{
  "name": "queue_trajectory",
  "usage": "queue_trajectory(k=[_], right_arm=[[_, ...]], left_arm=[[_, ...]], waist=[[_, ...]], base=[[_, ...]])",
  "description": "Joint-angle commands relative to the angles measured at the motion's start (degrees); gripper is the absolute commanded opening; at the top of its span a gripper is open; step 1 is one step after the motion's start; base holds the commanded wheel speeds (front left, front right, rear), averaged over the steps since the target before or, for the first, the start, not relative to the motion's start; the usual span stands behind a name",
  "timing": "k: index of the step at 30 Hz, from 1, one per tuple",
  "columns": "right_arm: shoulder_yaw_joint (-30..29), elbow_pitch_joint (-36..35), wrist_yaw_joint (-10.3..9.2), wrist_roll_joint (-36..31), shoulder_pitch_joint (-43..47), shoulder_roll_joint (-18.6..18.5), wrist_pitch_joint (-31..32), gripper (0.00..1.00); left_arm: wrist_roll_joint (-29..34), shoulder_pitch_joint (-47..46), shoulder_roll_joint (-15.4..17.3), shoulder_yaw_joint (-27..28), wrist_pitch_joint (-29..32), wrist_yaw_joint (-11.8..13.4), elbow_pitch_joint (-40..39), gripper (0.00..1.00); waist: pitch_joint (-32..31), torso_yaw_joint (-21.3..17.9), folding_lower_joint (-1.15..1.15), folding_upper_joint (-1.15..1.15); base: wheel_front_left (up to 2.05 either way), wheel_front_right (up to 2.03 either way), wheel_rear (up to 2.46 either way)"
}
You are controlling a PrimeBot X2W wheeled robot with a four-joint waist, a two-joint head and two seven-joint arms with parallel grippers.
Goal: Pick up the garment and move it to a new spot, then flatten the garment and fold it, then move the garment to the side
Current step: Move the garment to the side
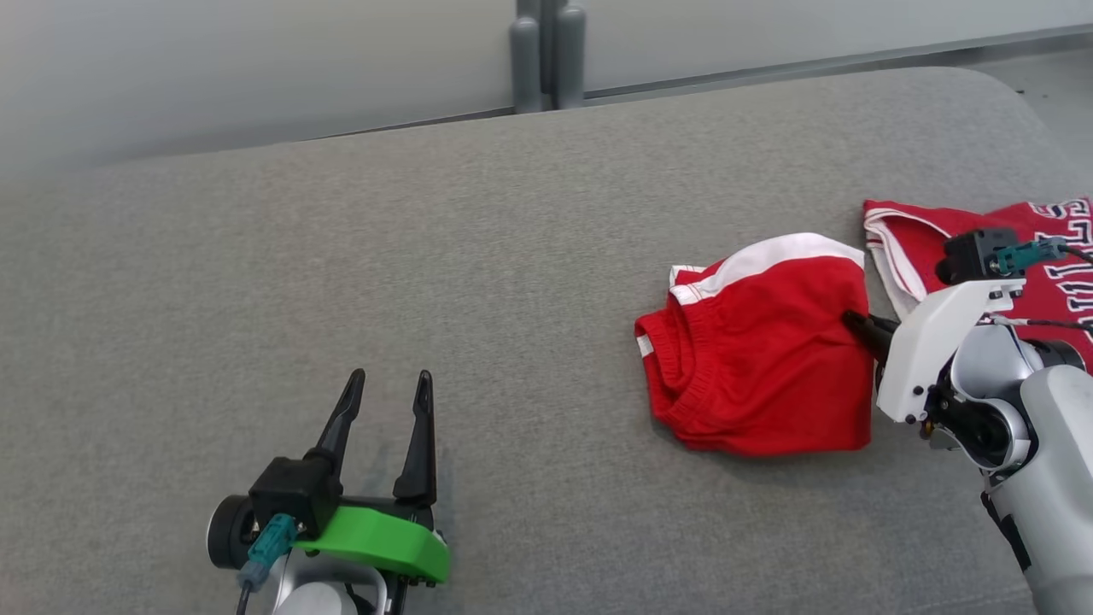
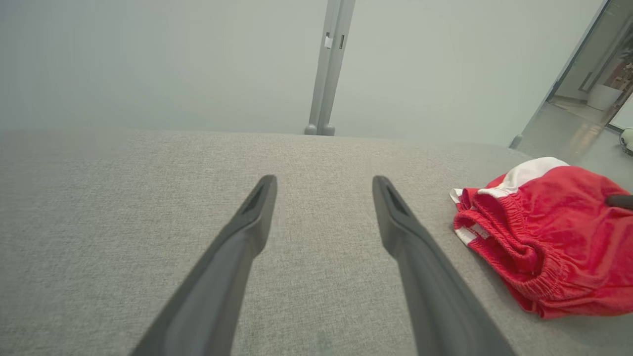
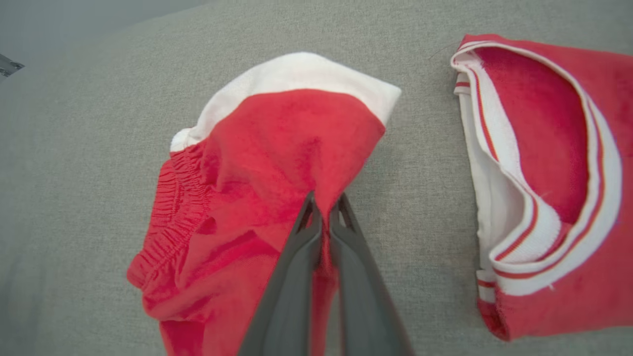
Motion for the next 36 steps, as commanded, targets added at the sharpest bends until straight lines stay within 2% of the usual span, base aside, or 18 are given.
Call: queue_trajectory(k=[1, 8, 14, 23, 36], right_arm=[[-0.22, -0.42, 0.02, -0.28, -0.29, 0.10, 0.23, 0.00], [-0.30, -2.03, 0.02, -1.77, -2.89, 0.80, 1.25, 0.00], [-0.01, -2.09, 0.02, -2.53, -4.98, 1.20, 1.18, 0.00], [0.28, -1.10, 0.02, -2.98, -5.70, 1.88, 0.39, 0.00], [0.06, -0.66, 0.02, -2.88, -11.28, 2.14, -0.29, 0.00]], left_arm=[[0.44, -0.95, 0.47, 0.09, 0.05, 0.04, -0.12, 1.00], [1.08, -2.43, 0.87, -0.92, 0.66, -0.12, -0.75, 1.00], [1.46, -3.88, 0.93, -1.87, 1.16, -0.70, -0.52, 1.00], [1.23, -4.35, 0.90, -2.64, 1.18, -0.71, 0.19, 1.00], [1.21, -3.95, 1.90, -2.69, 1.48, 0.32, -0.34, 1.00]], waist=[[0.12, -5.08, 0.00, 0.61], [2.09, -10.40, 0.00, 0.61], [2.92, -12.71, 0.00, 0.61], [1.89, -13.22, 0.00, 0.61], [2.33, -11.26, 0.00, 0.61]], base=[[0.00, 0.00, 0.00], [0.00, 0.00, 0.00], [0.00, 0.00, 0.00], [0.00, 0.00, 0.00], [0.00, 0.00, 0.00]])
